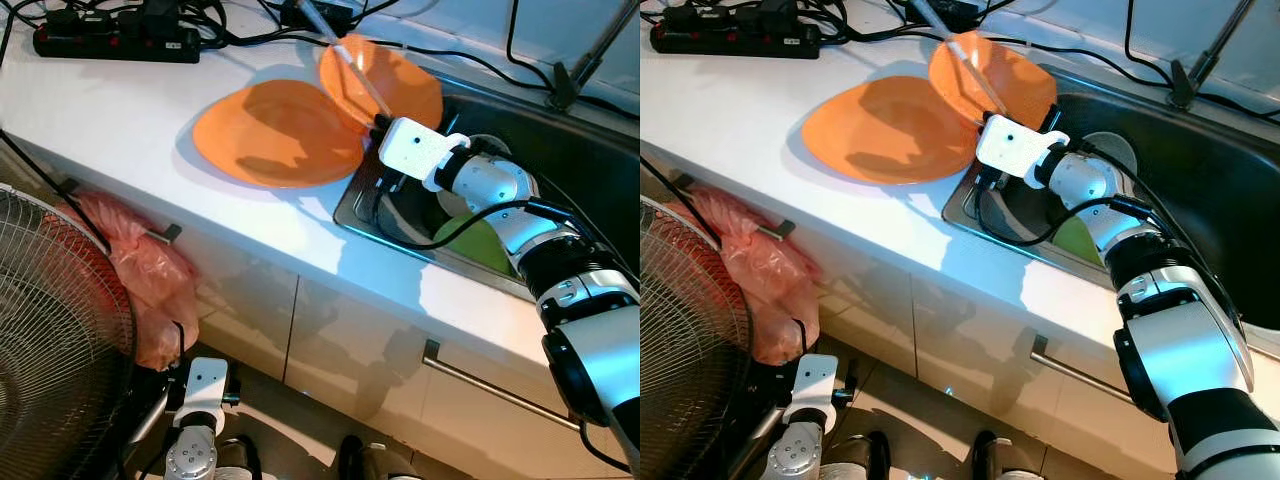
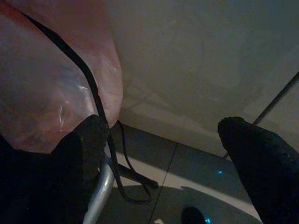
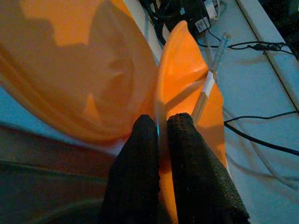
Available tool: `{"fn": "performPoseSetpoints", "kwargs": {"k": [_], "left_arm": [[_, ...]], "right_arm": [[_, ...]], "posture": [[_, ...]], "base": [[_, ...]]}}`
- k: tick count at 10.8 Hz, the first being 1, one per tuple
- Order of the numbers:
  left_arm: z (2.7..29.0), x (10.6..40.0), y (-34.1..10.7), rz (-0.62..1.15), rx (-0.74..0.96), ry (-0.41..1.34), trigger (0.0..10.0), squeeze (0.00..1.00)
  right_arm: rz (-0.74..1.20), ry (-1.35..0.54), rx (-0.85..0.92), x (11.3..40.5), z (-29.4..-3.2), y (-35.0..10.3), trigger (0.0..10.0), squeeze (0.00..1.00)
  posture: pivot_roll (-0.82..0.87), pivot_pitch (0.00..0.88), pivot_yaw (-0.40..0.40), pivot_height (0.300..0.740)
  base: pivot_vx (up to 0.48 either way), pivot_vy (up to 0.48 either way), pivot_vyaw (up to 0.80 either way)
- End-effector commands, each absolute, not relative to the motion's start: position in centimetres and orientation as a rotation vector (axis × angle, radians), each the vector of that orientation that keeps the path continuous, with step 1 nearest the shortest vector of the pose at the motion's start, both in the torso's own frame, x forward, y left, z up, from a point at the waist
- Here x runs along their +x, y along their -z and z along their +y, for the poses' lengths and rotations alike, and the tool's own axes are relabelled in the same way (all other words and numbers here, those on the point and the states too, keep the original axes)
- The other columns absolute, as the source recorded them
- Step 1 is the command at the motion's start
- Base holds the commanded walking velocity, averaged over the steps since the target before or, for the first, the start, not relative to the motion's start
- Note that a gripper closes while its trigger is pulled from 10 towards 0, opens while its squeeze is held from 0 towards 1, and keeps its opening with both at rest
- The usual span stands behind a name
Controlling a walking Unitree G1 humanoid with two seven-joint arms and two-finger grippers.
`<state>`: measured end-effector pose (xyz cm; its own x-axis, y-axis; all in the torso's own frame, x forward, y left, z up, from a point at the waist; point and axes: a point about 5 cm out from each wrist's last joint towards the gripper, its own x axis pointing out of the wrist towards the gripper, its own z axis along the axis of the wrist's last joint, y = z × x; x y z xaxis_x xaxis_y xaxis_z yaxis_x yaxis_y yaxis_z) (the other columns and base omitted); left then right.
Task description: Kitchen organization
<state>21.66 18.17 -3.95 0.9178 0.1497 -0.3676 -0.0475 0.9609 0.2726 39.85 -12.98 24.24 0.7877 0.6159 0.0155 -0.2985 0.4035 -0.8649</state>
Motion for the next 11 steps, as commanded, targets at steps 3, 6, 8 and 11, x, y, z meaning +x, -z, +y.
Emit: {"fn": "performPoseSetpoints", "kwargs": {"k": [3, 6, 8, 11], "left_arm": [[17.8, 21.0, 4.6, 0.433, 0.261, -0.105, 10.0, 0.0], [17.8, 21.1, 4.5, 0.43, 0.259, -0.108, 10.0, 0.0], [17.7, 21.2, 4.5, 0.431, 0.26, -0.107, 10.0, 0.0], [17.8, 21.3, 4.4, 0.428, 0.265, -0.11, 10.0, 0.0]], "right_arm": [[-0.364, -0.593, -1.027, 39.9, -13.2, -24.6, 10.0, 0.0], [-0.428, -0.568, -1.055, 39.9, -13.0, -25.7, 10.0, 0.0], [-0.474, -0.548, -1.055, 39.8, -12.8, -26.6, 10.0, 0.0], [-0.536, -0.524, -1.064, 39.7, -12.5, -27.4, 10.0, 0.0]], "posture": [[0.05, 0.162, -0.104, 0.74], [0.04, 0.162, -0.11, 0.74], [0.05, 0.164, -0.111, 0.74], [0.04, 0.166, -0.109, 0.74]], "base": [[0.0, 0.0, 0.0], [0.0, 0.0, 0.0], [0.0, 0.0, 0.0], [0.0, 0.0, 0.0]]}}
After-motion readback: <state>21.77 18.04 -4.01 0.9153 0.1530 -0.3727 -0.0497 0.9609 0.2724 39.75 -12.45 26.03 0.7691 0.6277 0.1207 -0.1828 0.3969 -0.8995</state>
